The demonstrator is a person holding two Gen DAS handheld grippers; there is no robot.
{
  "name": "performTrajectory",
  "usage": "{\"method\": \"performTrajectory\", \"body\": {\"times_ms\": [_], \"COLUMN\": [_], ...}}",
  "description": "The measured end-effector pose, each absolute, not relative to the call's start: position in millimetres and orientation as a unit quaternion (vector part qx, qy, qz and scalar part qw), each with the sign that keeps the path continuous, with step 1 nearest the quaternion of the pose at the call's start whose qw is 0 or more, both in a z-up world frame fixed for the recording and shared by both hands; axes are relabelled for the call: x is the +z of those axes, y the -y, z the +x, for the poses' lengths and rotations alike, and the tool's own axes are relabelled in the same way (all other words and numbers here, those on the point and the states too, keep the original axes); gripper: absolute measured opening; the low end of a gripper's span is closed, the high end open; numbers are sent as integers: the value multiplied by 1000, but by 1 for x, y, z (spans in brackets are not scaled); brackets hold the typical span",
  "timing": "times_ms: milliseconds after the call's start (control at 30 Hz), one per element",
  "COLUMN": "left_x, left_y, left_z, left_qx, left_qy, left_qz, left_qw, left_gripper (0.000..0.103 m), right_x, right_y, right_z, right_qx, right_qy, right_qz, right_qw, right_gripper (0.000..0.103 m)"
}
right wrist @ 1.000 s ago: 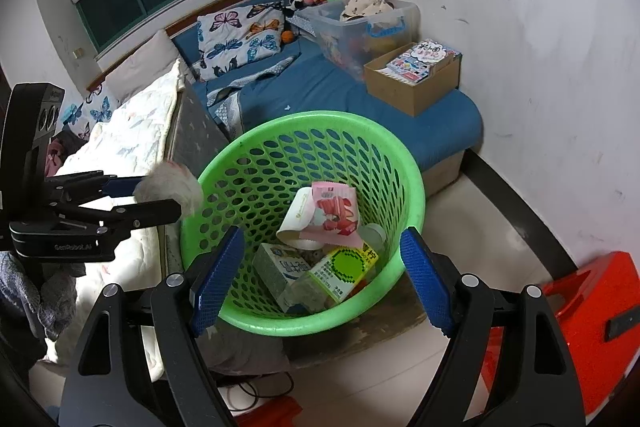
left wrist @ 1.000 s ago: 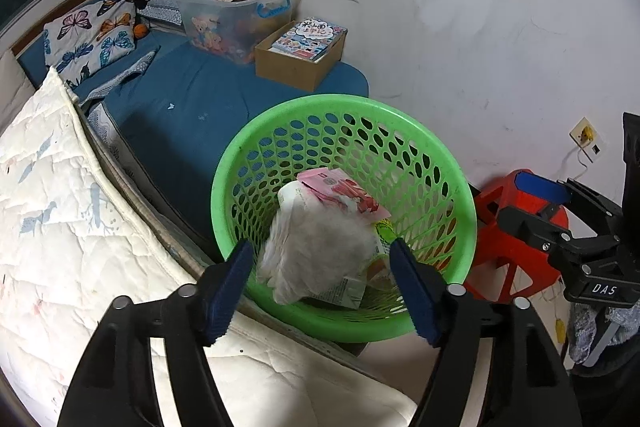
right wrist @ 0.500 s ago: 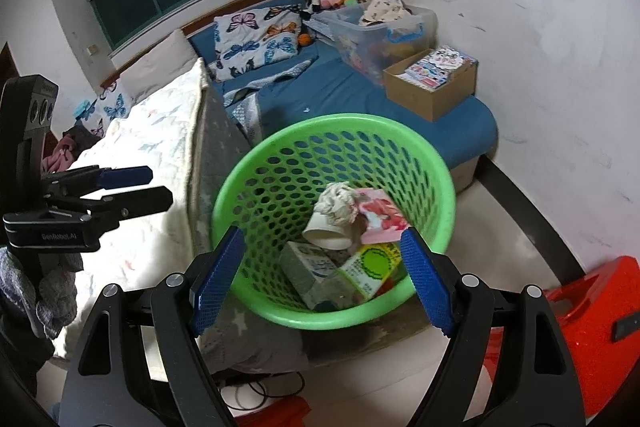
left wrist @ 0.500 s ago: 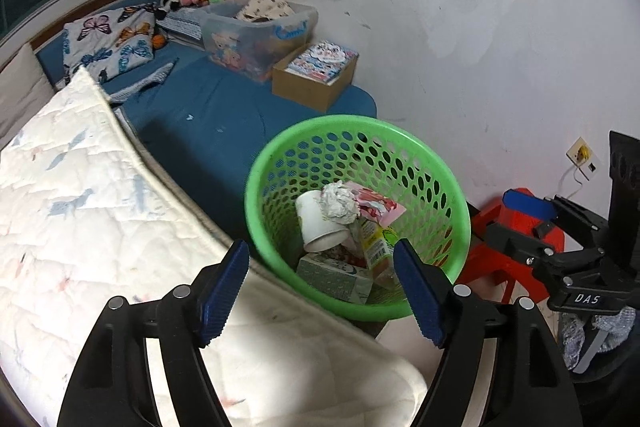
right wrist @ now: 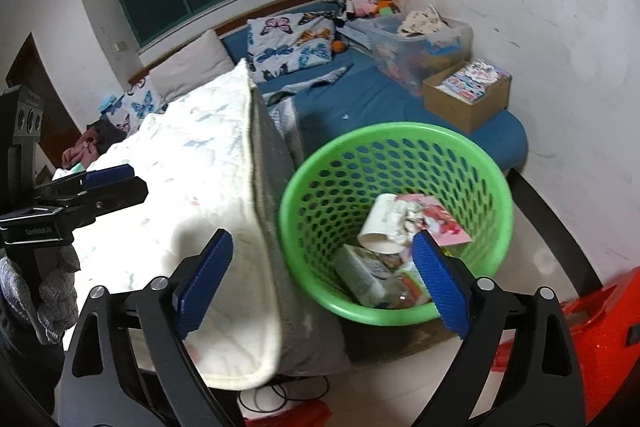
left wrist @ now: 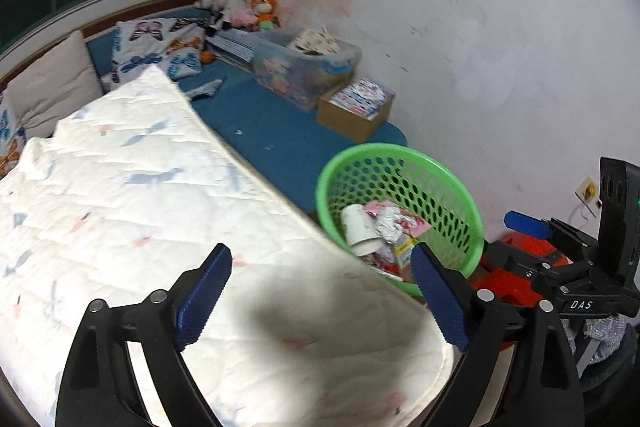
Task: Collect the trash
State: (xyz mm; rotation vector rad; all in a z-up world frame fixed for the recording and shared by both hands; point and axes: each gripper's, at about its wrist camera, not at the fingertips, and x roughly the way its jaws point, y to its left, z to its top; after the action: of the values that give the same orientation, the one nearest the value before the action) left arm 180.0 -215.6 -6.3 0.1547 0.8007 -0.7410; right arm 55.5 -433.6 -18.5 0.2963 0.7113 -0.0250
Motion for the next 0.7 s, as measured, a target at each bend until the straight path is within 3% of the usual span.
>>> {"method": "performTrajectory", "body": {"times_ms": [267,700], "left_x": [6,10], "left_y": [153,67], "left_z": [170,151], "left_qx": [-300,-203], "left_qy": [-354,-344], "left_qz": [58,35], "left_qw": [884,916], "left_gripper": [95,96], "right_x": [-10,-6], "right_y": [394,331], "right_z": [61,68], "right_qx": [5,23], "right_qy": [-336,-340], "right_qz": [123,88], "right_qw": [934,936], "right_gripper": [98,99]}}
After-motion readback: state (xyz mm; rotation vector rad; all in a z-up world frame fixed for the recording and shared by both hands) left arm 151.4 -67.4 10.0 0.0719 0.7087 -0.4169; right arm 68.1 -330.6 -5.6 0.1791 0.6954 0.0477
